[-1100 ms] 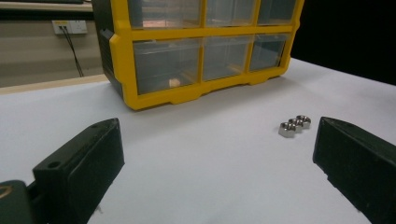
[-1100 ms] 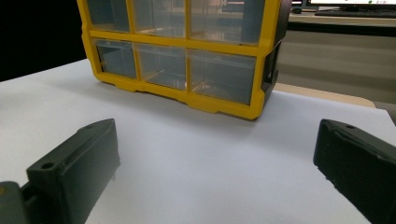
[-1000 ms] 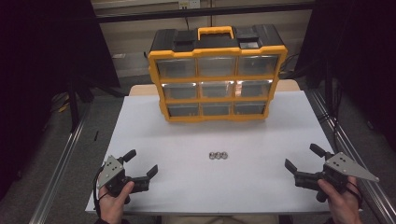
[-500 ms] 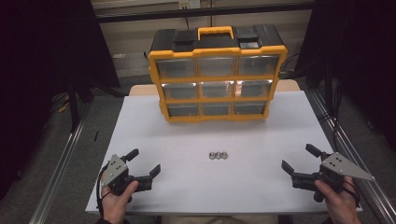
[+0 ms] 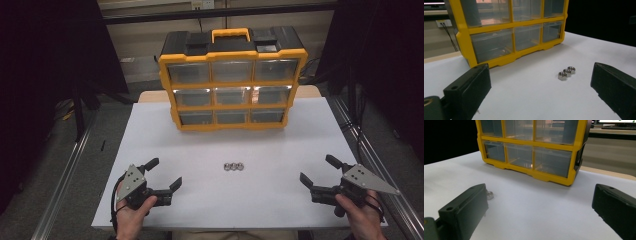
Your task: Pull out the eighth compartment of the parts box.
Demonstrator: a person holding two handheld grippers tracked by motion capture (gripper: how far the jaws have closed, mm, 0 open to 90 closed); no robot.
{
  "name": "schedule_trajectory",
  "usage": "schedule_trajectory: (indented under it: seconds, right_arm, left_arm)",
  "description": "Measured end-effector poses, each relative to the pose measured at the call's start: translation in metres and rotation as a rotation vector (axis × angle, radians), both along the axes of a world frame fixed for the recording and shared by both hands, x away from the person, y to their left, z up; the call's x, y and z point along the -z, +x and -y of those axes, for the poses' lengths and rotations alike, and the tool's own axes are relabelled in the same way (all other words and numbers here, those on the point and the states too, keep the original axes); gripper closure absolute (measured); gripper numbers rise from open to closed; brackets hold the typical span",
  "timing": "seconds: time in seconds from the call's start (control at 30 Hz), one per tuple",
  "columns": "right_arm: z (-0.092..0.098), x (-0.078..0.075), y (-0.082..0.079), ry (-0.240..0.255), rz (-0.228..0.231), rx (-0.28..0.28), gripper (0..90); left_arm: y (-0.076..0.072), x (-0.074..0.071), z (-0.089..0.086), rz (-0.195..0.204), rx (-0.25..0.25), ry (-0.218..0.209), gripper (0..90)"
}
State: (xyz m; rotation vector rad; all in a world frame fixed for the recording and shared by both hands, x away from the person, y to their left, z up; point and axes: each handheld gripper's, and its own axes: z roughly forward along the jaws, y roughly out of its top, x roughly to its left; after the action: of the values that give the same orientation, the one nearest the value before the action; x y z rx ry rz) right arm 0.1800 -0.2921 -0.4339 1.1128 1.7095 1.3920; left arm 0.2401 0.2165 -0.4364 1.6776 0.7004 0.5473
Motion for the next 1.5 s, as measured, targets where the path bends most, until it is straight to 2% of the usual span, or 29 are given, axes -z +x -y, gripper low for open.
schedule_trajectory:
  seconds: [0.23, 0.33, 0.47, 0.5, 0.53, 0.57, 0.67, 0.83, 0.97, 1.0, 1.03, 1.3, 1.37, 1.5]
  right_arm:
    - [0.001, 0.000, 0.000, -0.002, 0.004, 0.009, 0.1]
    - [0.000, 0.000, 0.000, -0.005, 0.000, 0.003, 0.1]
    - [0.000, 0.000, 0.000, -0.005, -0.003, 0.003, 0.1]
    - [0.000, 0.000, 0.000, -0.005, -0.003, 0.002, 0.1]
    - [0.000, 0.000, 0.000, -0.005, -0.001, 0.001, 0.1]
    - [0.000, 0.000, 0.000, -0.006, -0.001, 0.002, 0.1]
    - [0.000, 0.000, 0.000, -0.005, -0.001, 0.000, 0.1]
    - [0.000, 0.000, -0.001, -0.001, 0.004, 0.002, 0.1]
    - [0.000, 0.000, 0.000, -0.002, 0.004, 0.000, 0.1]
    - [0.000, 0.000, 0.000, -0.002, 0.004, 0.000, 0.1]
    - [0.001, 0.000, 0.000, 0.000, 0.004, 0.001, 0.1]
    - [0.000, 0.001, 0.000, 0.001, 0.001, -0.003, 0.1]
    - [0.000, 0.001, -0.001, -0.001, -0.003, -0.004, 0.1]
    - [0.000, 0.001, 0.000, -0.001, -0.003, -0.005, 0.1]
  left_arm:
    - [0.004, -0.001, 0.011, 0.011, 0.035, 0.015, 2.9]
    - [0.007, -0.001, 0.013, 0.004, 0.021, 0.010, 4.0]
    - [0.013, -0.002, 0.019, 0.002, 0.026, 0.021, 3.9]
    - [0.014, -0.002, 0.023, 0.004, 0.028, -0.001, 3.9]
    - [0.016, -0.003, 0.023, 0.001, 0.039, 0.010, 3.9]
    - [0.018, -0.003, 0.025, -0.006, 0.038, 0.004, 4.0]
    - [0.023, -0.004, 0.033, 0.016, 0.038, 0.028, 4.0]
    - [0.034, -0.001, 0.046, -0.001, 0.057, 0.004, 3.8]
    - [0.042, -0.003, 0.054, 0.030, 0.070, 0.013, 3.3]
    - [0.043, -0.003, 0.056, 0.032, 0.056, -0.005, 3.3]
    - [0.046, -0.003, 0.056, 0.034, 0.062, -0.001, 3.2]
    - [0.064, 0.000, 0.067, 0.020, 0.019, -0.011, 3.1]
    - [0.069, 0.000, 0.069, 0.025, 0.040, -0.003, 2.9]
    - [0.078, 0.002, 0.077, 0.016, 0.043, -0.005, 2.8]
